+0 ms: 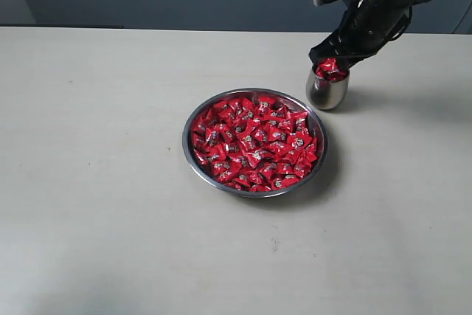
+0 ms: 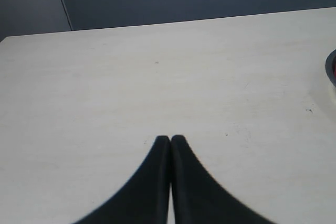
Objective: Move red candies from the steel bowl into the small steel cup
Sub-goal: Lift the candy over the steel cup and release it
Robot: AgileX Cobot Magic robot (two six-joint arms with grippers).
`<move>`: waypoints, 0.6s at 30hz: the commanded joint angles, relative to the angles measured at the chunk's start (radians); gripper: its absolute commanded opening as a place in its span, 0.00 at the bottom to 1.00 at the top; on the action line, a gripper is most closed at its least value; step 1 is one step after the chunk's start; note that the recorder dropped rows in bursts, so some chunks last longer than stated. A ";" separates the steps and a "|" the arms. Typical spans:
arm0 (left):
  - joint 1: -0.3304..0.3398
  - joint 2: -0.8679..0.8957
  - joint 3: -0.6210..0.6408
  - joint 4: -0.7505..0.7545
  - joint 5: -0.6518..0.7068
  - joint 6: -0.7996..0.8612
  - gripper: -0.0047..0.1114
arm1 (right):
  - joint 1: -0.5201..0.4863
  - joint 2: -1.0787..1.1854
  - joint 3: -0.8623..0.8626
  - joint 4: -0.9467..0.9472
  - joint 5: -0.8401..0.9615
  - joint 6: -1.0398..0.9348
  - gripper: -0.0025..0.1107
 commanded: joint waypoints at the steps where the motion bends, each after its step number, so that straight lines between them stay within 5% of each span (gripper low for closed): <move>1: 0.000 -0.005 -0.008 0.002 -0.008 -0.003 0.04 | -0.005 -0.002 -0.005 0.026 -0.006 -0.004 0.01; 14: 0.000 -0.005 -0.008 0.002 -0.008 -0.003 0.04 | -0.005 -0.002 -0.005 0.029 -0.023 -0.007 0.02; 18: 0.000 -0.005 -0.008 0.002 -0.008 -0.003 0.04 | -0.005 -0.002 -0.005 0.029 -0.023 -0.007 0.19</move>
